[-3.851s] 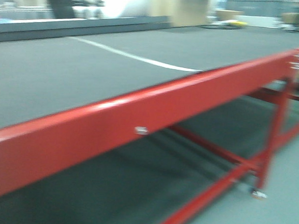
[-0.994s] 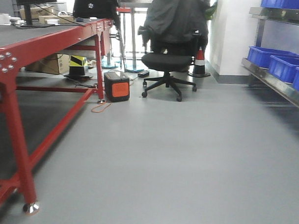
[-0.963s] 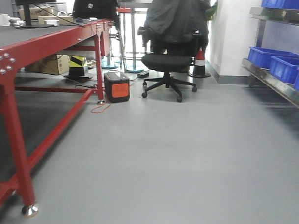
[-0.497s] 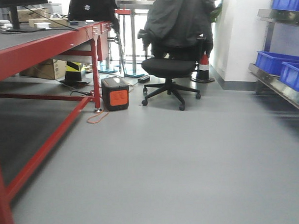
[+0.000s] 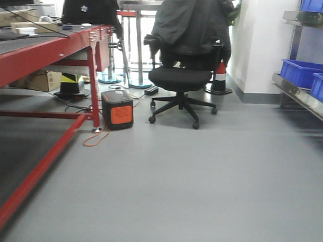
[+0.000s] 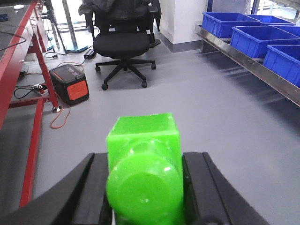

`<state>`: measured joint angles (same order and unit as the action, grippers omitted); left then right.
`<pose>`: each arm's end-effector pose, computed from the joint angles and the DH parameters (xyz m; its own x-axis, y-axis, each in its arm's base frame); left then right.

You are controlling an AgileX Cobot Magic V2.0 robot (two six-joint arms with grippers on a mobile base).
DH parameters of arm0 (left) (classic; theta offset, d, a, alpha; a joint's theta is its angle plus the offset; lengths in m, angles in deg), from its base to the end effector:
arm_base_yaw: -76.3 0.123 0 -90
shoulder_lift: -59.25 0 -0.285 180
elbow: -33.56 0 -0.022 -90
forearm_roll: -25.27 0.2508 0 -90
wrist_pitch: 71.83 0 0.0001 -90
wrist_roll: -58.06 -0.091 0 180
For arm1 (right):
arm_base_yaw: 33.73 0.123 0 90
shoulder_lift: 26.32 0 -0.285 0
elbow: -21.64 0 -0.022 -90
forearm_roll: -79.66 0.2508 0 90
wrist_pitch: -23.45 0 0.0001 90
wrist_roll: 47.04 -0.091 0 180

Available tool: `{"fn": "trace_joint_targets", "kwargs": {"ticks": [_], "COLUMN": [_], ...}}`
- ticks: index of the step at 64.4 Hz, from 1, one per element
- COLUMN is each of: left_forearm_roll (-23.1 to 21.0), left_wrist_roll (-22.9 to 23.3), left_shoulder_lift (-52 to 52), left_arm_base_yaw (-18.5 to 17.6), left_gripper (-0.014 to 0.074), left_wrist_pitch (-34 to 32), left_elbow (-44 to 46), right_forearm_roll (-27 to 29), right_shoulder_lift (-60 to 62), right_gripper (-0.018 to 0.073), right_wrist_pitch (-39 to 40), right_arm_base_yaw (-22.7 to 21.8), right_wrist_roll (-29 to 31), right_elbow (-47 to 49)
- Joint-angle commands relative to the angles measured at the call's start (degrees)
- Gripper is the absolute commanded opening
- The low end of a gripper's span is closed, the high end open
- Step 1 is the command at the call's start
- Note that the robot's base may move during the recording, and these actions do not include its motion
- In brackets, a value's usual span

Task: Grab block from conveyor and place in blue bin
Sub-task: 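Drive the base away from the belt toward the blue bin shelf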

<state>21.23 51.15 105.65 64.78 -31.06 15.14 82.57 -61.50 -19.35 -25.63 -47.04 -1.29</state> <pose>0.1056 -0.0258 0.4316 -0.2453 0.1184 -0.9622 0.2600 0.9642 0.0524 0.0567 0.0112 0.4211 -0.1931 0.0101 -0.9811 -0.1673 0.9850 0.0431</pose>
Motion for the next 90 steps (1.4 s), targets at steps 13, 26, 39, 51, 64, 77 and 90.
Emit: {"fn": "trace_joint_targets", "kwargs": {"ticks": [13,26,39,51,64,77,90], "left_forearm_roll": [-0.4,-0.4,-0.4,-0.4,-0.4,-0.4,-0.4], "left_wrist_roll": [0.1,0.1,0.1,0.1,0.1,0.1,0.1], "left_shoulder_lift": [-0.3,-0.3,-0.3,-0.3,-0.3,-0.3,-0.3], "left_arm_base_yaw": [-0.3,-0.3,-0.3,-0.3,-0.3,-0.3,-0.3], "left_gripper": [-0.0111,-0.0111,-0.0111,-0.0111,-0.0111,-0.0111,-0.0111], "left_wrist_pitch": [-1.2,-1.2,-1.2,-1.2,-1.2,-1.2,-1.2], "left_elbow": [0.0,0.0,0.0,0.0,0.0,0.0,0.0], "right_forearm_roll": [-0.4,-0.4,-0.4,-0.4,-0.4,-0.4,-0.4], "right_shoulder_lift": [0.1,0.1,0.1,0.1,0.1,0.1,0.1], "right_gripper": [-0.0151,-0.0151,-0.0151,-0.0151,-0.0151,-0.0151,-0.0151], "right_wrist_pitch": [1.2,1.2,1.2,1.2,1.2,1.2,1.2], "right_arm_base_yaw": [0.1,0.1,0.1,0.1,0.1,0.1,0.1], "right_wrist_roll": [0.0,0.0,0.0,0.0,0.0,0.0,0.0], "right_elbow": [0.4,0.4,0.4,0.4,0.4,0.4,0.4]}}
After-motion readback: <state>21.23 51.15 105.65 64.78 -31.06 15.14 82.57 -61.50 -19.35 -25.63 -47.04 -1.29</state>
